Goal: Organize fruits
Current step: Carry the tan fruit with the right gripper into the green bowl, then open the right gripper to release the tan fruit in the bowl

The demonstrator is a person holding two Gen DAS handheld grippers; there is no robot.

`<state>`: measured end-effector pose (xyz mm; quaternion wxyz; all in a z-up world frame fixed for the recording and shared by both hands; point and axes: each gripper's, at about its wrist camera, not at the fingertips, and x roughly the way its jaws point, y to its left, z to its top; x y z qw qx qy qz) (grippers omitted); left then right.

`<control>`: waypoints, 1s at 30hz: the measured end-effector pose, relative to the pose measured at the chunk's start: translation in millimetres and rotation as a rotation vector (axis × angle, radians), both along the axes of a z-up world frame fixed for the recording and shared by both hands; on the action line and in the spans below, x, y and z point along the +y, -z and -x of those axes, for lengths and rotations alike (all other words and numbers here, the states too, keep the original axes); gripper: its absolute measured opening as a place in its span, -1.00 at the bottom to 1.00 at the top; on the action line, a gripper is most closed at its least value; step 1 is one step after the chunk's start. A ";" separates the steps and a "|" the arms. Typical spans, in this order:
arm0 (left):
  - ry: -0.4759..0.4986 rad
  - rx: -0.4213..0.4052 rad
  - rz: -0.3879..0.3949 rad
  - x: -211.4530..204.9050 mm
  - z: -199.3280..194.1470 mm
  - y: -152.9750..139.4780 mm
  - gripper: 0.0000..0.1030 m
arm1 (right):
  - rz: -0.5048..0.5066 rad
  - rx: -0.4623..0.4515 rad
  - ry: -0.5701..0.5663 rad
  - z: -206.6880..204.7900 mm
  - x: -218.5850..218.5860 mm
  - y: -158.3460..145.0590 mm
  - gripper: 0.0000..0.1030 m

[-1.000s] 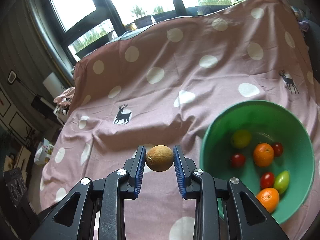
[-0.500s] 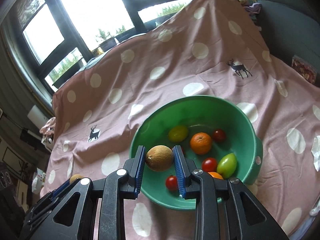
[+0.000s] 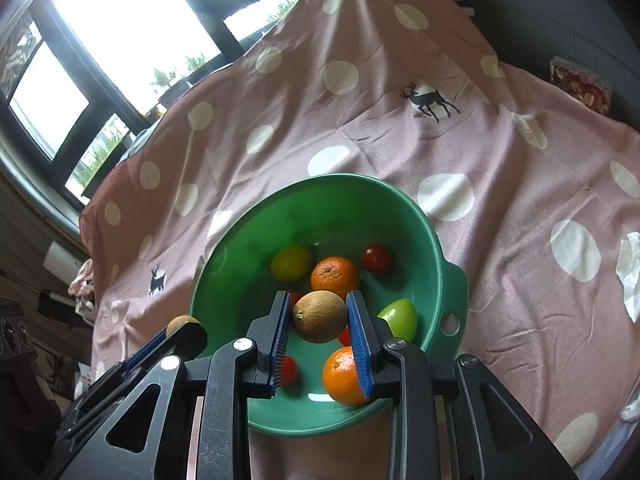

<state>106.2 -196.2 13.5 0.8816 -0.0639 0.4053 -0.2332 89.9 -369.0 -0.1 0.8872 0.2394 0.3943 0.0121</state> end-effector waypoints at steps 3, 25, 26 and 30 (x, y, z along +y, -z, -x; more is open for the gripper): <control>0.012 0.011 -0.011 -9.1 -2.7 5.1 -0.52 | -0.030 0.000 0.004 0.0 -6.6 2.7 -0.41; 0.020 0.042 -0.054 -24.9 -11.4 17.4 -0.30 | -0.012 0.046 0.036 -2.9 -16.9 10.4 -0.41; 0.015 0.040 -0.062 -24.9 -10.7 16.5 -0.15 | -0.014 0.046 0.039 -2.7 -17.2 10.3 -0.41; -0.008 0.018 -0.105 -24.5 -5.7 11.1 0.26 | -0.023 0.021 0.057 0.3 -20.3 6.3 -0.40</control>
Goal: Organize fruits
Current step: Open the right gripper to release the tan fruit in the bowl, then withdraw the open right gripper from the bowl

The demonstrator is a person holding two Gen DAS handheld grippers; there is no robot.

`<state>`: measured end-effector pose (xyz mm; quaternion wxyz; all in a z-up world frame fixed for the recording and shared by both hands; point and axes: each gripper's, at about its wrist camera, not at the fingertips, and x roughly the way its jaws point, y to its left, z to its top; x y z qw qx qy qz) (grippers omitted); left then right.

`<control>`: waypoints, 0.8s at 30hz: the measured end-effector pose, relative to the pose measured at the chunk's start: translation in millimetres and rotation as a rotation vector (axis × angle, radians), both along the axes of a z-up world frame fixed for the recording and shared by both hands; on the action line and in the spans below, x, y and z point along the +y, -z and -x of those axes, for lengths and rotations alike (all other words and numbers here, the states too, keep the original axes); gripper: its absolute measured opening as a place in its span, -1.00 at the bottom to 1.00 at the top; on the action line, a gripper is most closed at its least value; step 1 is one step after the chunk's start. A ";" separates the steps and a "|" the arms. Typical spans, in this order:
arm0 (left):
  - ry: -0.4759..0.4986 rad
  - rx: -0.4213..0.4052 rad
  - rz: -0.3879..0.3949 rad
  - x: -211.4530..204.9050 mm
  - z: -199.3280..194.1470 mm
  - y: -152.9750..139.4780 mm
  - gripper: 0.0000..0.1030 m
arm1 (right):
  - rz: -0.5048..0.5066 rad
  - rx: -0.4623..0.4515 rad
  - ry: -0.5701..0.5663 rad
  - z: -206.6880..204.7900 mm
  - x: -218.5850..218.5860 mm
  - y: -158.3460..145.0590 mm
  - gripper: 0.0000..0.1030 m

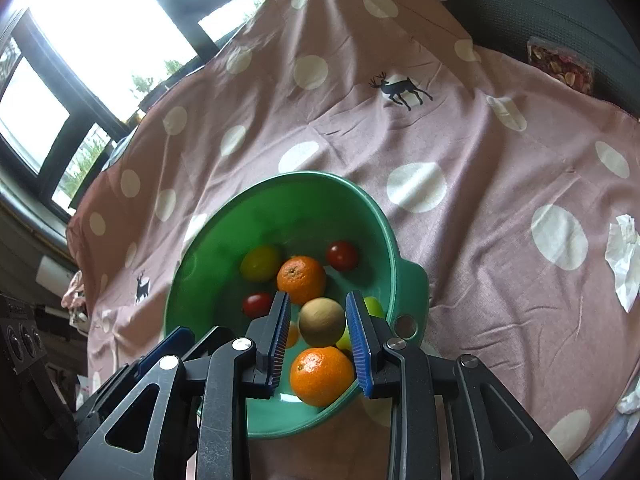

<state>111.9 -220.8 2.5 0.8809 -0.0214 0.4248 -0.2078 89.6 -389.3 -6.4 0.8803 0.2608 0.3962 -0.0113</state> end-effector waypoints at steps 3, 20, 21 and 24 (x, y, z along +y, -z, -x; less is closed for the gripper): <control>-0.002 -0.019 0.015 3.7 5.4 -7.8 0.66 | 0.001 -0.024 0.018 3.4 -2.7 -4.4 -0.30; -0.019 -0.086 0.006 8.7 26.9 -27.8 0.99 | 0.043 -0.154 0.054 18.9 -5.6 -30.2 0.44; -0.015 -0.086 0.003 8.2 28.2 -27.7 0.99 | 0.045 -0.146 0.058 18.3 -6.0 -29.7 0.44; -0.002 -0.079 0.014 8.1 30.2 -26.6 0.99 | 0.051 -0.125 0.064 18.6 -7.5 -28.0 0.44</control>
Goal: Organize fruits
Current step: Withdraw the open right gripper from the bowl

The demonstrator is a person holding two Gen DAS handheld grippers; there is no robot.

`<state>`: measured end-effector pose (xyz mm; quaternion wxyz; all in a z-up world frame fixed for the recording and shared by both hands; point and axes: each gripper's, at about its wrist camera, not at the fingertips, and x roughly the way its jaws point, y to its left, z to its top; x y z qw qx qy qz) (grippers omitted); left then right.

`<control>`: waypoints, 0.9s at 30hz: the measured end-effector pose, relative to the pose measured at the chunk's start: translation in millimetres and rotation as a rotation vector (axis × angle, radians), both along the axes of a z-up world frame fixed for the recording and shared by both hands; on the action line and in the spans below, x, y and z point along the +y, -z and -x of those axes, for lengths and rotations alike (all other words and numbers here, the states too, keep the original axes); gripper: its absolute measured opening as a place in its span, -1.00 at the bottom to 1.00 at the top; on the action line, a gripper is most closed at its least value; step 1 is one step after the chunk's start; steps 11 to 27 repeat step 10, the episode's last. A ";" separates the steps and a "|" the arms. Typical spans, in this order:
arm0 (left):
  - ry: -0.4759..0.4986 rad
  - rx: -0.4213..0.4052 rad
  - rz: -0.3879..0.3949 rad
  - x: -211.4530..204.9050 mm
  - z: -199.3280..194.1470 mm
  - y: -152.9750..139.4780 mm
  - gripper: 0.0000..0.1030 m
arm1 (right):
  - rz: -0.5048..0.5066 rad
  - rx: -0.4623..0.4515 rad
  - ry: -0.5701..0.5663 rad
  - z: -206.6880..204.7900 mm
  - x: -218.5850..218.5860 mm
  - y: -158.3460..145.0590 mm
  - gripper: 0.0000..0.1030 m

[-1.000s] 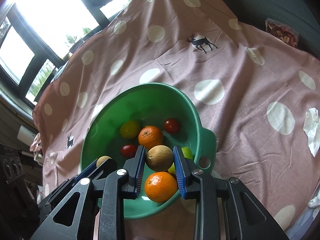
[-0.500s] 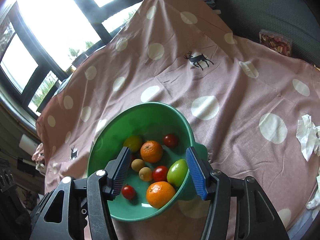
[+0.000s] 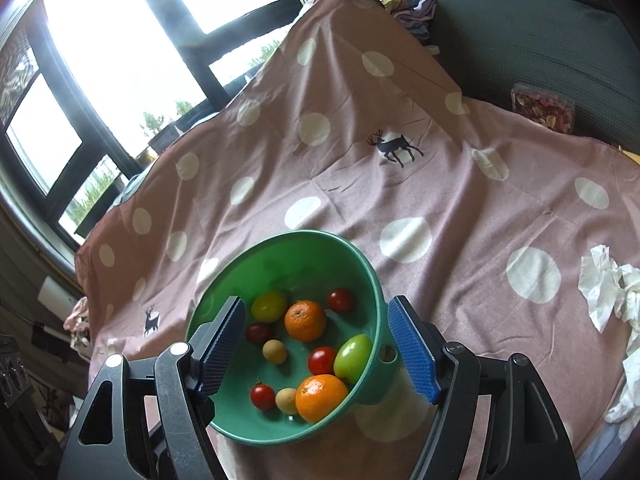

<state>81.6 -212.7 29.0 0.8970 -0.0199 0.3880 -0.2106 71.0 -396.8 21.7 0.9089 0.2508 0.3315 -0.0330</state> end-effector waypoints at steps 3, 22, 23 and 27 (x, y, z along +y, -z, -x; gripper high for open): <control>0.002 -0.003 0.005 0.7 2.0 0.3 0.99 | 0.002 0.022 -0.011 -0.4 0.2 1.8 0.45; -0.015 -0.029 -0.012 5.1 8.3 -3.4 0.99 | 0.011 0.042 -0.023 -1.4 3.6 3.8 0.47; -0.015 -0.029 -0.012 5.1 8.3 -3.4 0.99 | 0.011 0.042 -0.023 -1.4 3.6 3.8 0.47; -0.015 -0.029 -0.012 5.1 8.3 -3.4 0.99 | 0.011 0.042 -0.023 -1.4 3.6 3.8 0.47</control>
